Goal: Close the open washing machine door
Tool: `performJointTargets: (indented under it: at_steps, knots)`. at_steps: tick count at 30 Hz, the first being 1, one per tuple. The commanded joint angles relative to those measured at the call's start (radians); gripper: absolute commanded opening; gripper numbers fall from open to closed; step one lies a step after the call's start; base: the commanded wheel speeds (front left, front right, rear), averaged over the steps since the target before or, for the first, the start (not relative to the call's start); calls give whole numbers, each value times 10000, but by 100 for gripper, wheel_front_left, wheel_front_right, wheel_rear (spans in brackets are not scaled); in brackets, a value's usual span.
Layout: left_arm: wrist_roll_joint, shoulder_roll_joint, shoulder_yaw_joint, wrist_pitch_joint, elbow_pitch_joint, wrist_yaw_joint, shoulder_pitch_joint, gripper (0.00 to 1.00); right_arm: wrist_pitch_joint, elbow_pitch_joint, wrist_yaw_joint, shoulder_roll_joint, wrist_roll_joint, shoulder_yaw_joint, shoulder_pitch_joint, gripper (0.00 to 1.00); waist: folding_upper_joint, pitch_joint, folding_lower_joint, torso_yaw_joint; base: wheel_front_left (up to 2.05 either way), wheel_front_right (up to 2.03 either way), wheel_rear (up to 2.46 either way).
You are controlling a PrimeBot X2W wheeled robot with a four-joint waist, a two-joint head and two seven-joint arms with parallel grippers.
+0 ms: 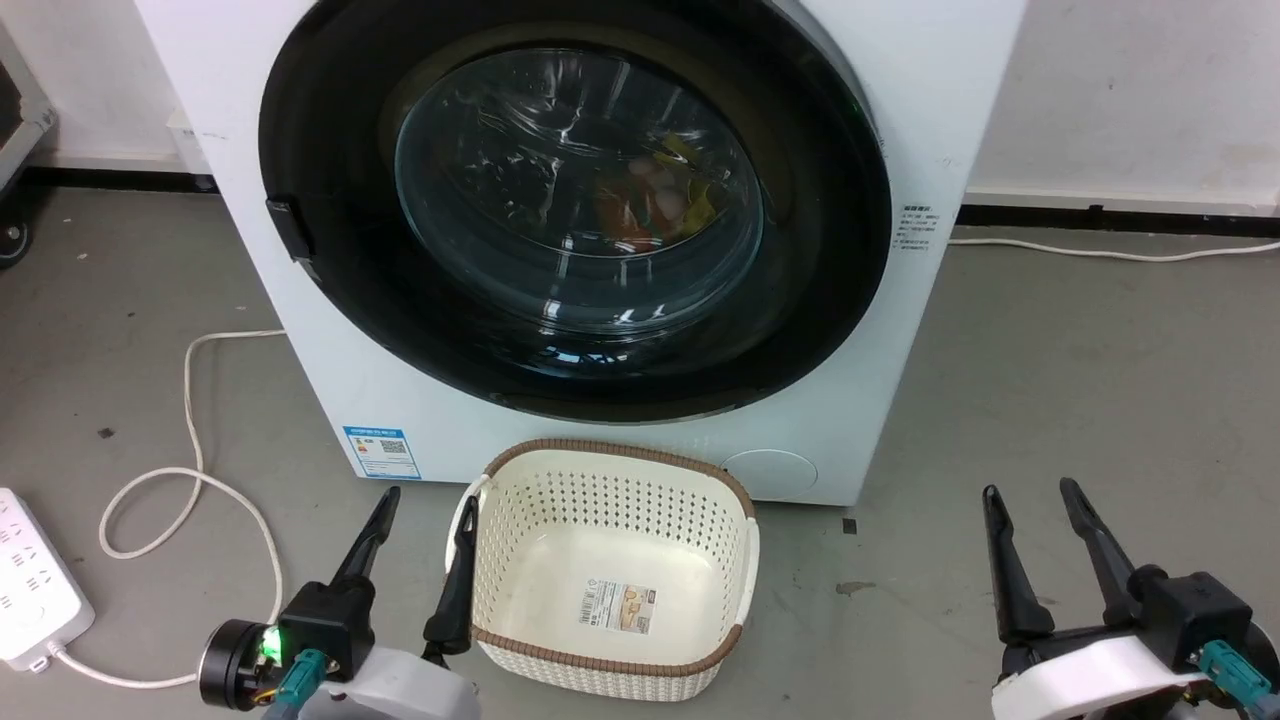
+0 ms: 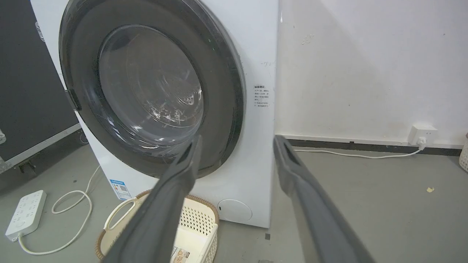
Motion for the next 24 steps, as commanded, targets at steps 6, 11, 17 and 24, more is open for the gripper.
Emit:
performJointTargets:
  at_steps: [6, 11, 17, 24]
  knots:
    - [2, -2, -2, 15, -6, 2, -2, 0, 10, 69, 0, 0, -2, 10, -7, 0, -1, -2, 1, 12, 0, 0, 0]
    - [26, -12, 15, 111, -73, 49, 17, 0, 107, 12, 0, 2, -43, 16, 4, 0, -1, 4, 1, 21, 0, 0, 0]
    - [57, -26, 42, 233, -157, 109, 41, 0, 230, -62, -1, 4, -99, 30, 18, 0, -1, 12, 1, 33, 0, 0, 0]
    - [93, -42, 73, 376, -255, 179, 69, 0, 372, -147, -1, 7, -163, 46, 34, 0, -1, 21, 1, 46, 0, 0, 0]
